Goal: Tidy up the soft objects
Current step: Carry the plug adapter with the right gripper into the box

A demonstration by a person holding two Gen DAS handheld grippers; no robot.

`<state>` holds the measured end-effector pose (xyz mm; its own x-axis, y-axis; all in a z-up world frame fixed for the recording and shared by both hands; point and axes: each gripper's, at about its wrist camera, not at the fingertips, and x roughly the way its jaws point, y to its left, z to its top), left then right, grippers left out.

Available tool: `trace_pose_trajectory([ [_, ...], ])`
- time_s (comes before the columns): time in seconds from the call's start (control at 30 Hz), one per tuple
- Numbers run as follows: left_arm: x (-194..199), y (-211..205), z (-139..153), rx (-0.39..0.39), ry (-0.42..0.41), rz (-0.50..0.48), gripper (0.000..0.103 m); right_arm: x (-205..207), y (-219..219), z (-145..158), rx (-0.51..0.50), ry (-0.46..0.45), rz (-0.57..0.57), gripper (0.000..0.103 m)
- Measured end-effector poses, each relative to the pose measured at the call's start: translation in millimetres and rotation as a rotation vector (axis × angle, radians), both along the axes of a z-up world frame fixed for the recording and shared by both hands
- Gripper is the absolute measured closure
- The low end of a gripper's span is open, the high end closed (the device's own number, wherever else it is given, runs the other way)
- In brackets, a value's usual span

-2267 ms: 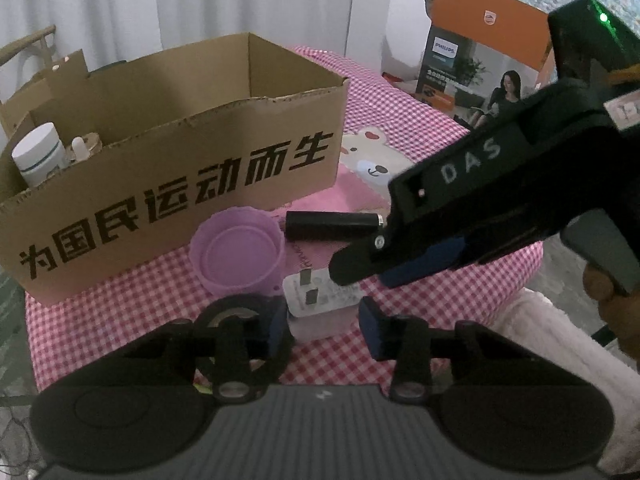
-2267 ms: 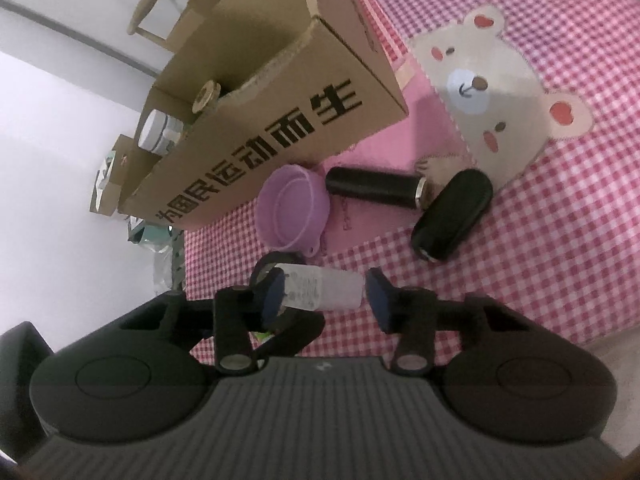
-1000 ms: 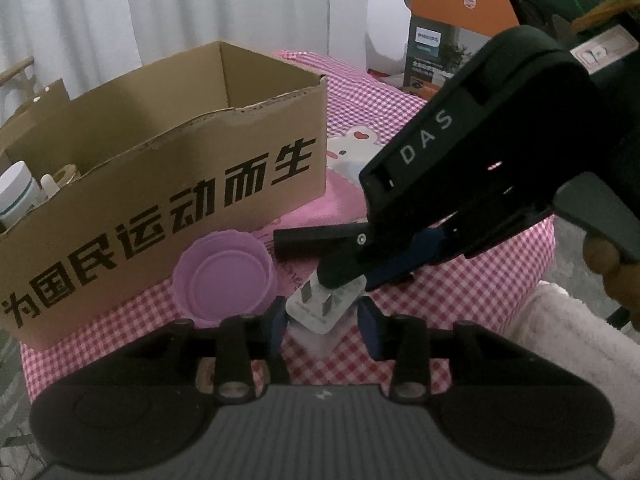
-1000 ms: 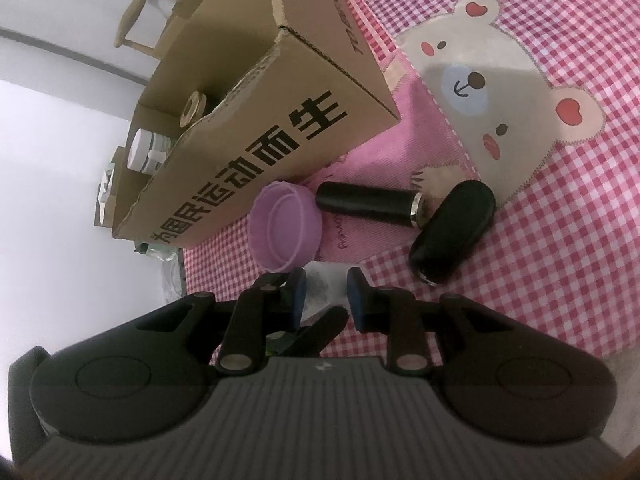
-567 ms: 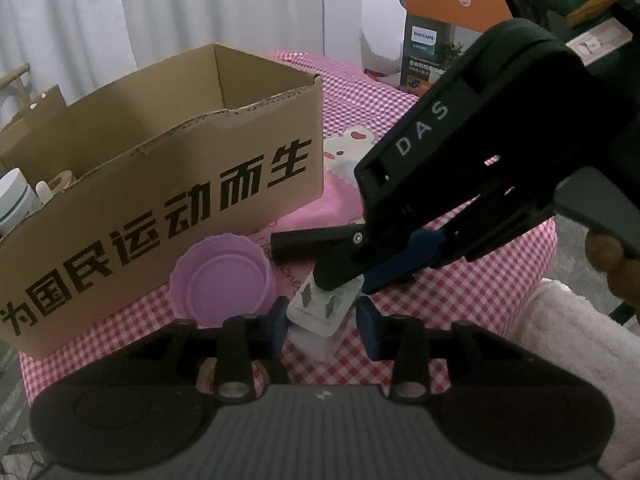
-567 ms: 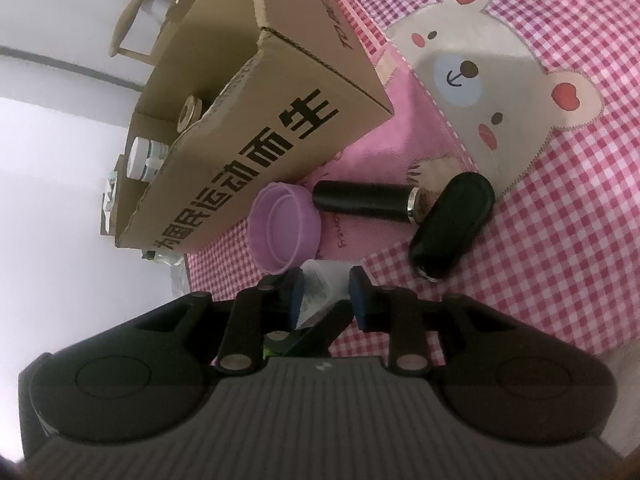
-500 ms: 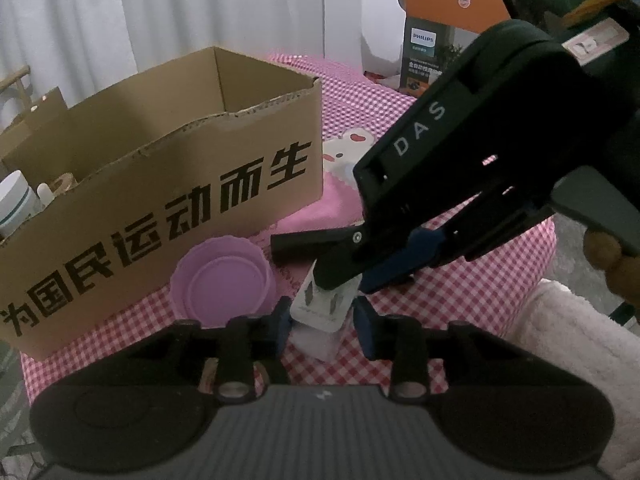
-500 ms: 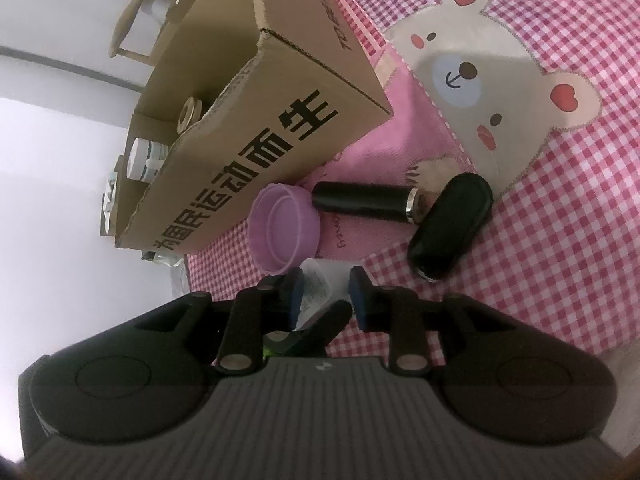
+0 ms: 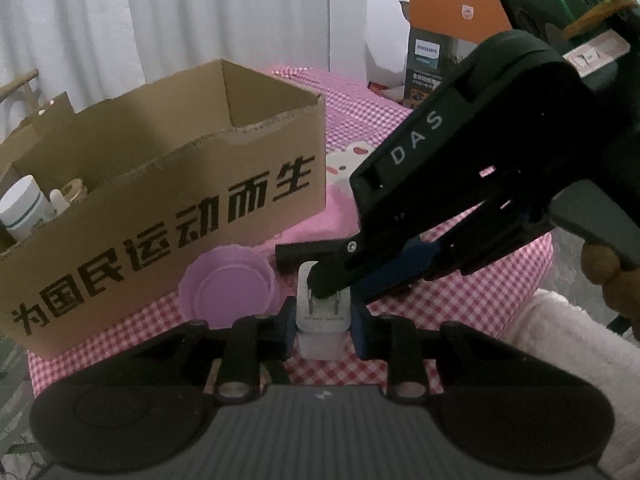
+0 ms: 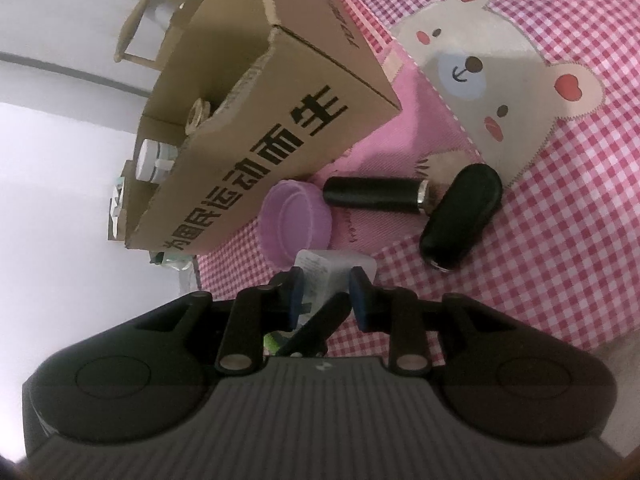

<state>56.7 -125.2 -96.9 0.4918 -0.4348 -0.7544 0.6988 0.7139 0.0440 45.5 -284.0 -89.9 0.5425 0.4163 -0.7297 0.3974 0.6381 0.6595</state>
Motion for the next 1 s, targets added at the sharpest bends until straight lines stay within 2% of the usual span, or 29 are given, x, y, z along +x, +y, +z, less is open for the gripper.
trace_pose_trajectory([
  [0.23, -8.2, 6.0, 28.9, -0.018, -0.054, 0.027, 0.075, -2.7, 6.0, 31.4, -0.016, -0.065, 0.019, 0.078],
  [0.53, -7.4, 23.9, 98.2, -0.058, -0.207, 0.08, 0.075, 12.5, 21.8, 108.1, -0.058, -0.252, 0.082, 0.078],
  [0.67, 14.1, 29.4, 126.1, -0.077, -0.246, 0.114, 0.075, 40.8, 26.0, 138.3, -0.089, -0.323, 0.123, 0.078],
  [0.83, 55.1, 28.5, 143.9, -0.054, -0.295, 0.149, 0.075, 92.0, 25.9, 161.4, -0.111, -0.359, 0.181, 0.078],
  [1.0, 111.8, 22.6, 140.0, -0.031, -0.253, 0.196, 0.075, 156.1, 25.1, 161.1, -0.144, -0.328, 0.231, 0.078],
])
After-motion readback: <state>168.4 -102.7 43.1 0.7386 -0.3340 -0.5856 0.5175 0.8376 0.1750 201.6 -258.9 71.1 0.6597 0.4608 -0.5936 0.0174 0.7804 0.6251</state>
